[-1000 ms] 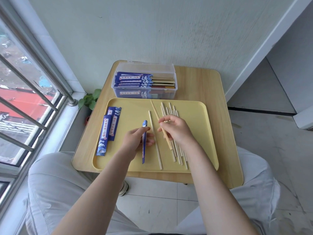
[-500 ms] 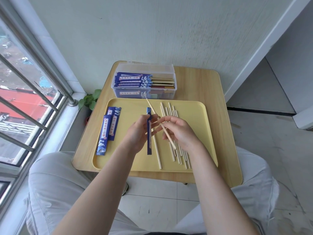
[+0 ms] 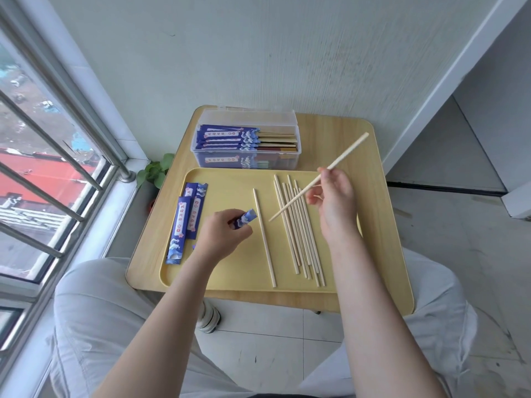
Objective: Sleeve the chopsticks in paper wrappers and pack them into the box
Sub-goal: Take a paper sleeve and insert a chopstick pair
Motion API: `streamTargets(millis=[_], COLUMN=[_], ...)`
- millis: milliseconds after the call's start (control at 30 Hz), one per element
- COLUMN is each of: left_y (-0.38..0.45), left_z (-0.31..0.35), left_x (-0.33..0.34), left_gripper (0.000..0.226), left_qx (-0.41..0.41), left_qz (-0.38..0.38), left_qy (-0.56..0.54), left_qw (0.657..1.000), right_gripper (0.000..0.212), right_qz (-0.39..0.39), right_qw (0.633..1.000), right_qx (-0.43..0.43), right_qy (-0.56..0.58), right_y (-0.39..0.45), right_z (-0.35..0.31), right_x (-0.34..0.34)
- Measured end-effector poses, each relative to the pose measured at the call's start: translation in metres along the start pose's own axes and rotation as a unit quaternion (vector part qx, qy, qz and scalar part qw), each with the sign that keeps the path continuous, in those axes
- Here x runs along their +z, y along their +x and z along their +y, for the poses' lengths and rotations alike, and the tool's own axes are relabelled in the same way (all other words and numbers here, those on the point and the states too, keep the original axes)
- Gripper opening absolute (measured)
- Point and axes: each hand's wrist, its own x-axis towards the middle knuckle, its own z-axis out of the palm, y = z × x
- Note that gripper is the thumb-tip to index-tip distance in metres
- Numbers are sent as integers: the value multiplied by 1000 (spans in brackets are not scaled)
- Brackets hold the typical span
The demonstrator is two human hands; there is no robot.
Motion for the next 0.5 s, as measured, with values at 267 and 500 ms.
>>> streamTargets(millis=[267,500], left_y=[-4,-5], left_z=[1,8], left_x=[6,9], left_gripper=[22,18], left_qx=[13,27], left_qz=[-20,-31], left_qy=[3,-12], left_qw=[1000,999], right_gripper=[18,16], right_qz=[78,28], right_qw=[997,999], right_qx=[7,8], right_qy=[-12,-40], right_y=[1,-5], right_z=[11,18], right_x=[-2,5])
